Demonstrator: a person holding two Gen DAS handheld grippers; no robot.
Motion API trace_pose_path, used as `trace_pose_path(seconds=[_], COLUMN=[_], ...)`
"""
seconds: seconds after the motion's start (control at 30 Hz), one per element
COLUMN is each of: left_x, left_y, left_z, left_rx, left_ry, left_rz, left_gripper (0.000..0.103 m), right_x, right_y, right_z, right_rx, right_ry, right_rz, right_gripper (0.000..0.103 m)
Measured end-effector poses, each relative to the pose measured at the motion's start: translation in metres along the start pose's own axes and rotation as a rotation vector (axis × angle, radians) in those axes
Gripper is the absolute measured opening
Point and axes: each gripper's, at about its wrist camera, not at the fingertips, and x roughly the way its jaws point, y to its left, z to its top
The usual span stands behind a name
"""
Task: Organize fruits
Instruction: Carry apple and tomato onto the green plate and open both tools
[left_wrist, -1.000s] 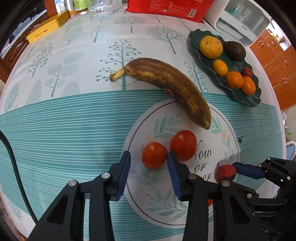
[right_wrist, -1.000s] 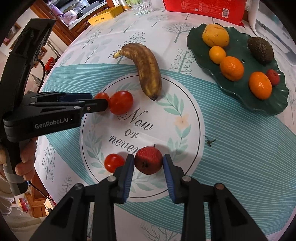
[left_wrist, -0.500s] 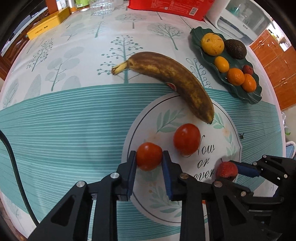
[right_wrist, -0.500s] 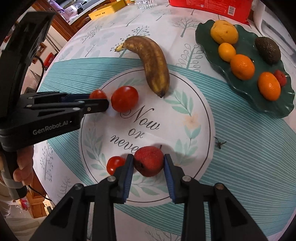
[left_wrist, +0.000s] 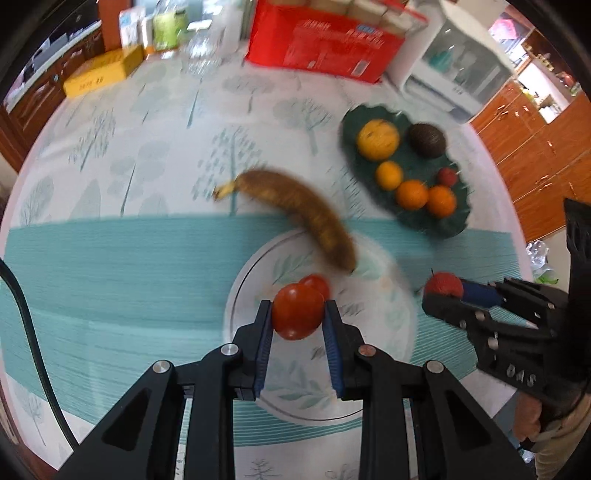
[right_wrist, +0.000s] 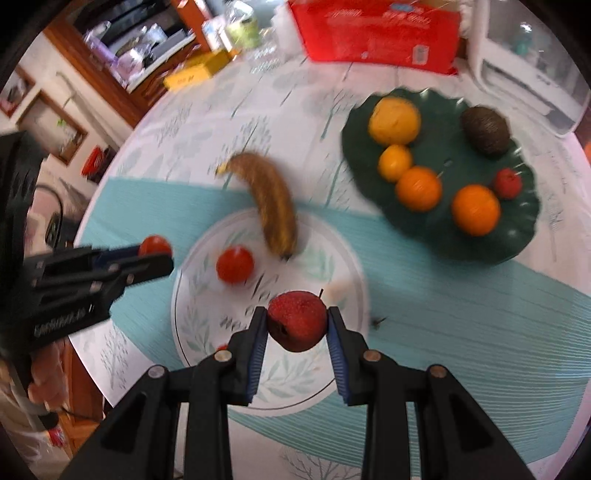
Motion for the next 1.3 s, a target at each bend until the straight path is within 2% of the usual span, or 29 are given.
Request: trace_pose_path(seconds=[0.23,0.43,0.57,0.67,0.8,0.9,1.07,1.3], left_x=[-0.042,-0.065,-0.075,-0.073,-0.054,-0.024,0.033,0.1], left_y=[-0.05,-0.086,-0.11,-0.124,-0.134,-0.141,-0.145,-0.154], left_z=[0.049,0.093,0.124,0.144,0.163,0.171,0.169,0.163], left_rx=[0.075,0.108,0.122,0.121,0.1,0.077,0.049,0.055], left_ry=[-0.109,-0.175,-0.222,-0.244,-0.234,-0.196,-0.103,0.003], left_rz=[0.019,0.057,0.094,0.114,0.141,0.148,0.145,0.166], left_gripper=[0.025,0.025,0.025,0.025,0.025,0.025,0.025,0.025], right_x=[-0.059,-0.121,-0.147,-0.153,-0.135,-0.11,-0.054,-0.005], right_y=[-0.023,-0.037,-0.049,-0.061,-0.086,-0.103,-0.129,-0.149], right_z=[0.055,0.101,0.129,0.144,0.158,0.157,0.144,0.129], right_rx=[0.031,-0.011,-0.017,-0.012,0.004,0.015,0.015,-0.006], right_ry=[-0.109,-0.253,-0.328,-0.35,-0.322,-0.271,-0.16,-0.074], right_rz=[-0.046,-0.085,-0.106,-0.111,-0.129,-0.132,-0.142,-0.152], right_gripper=[0.032,0.032,0.032,0.032,0.032,0.032,0.032,0.032])
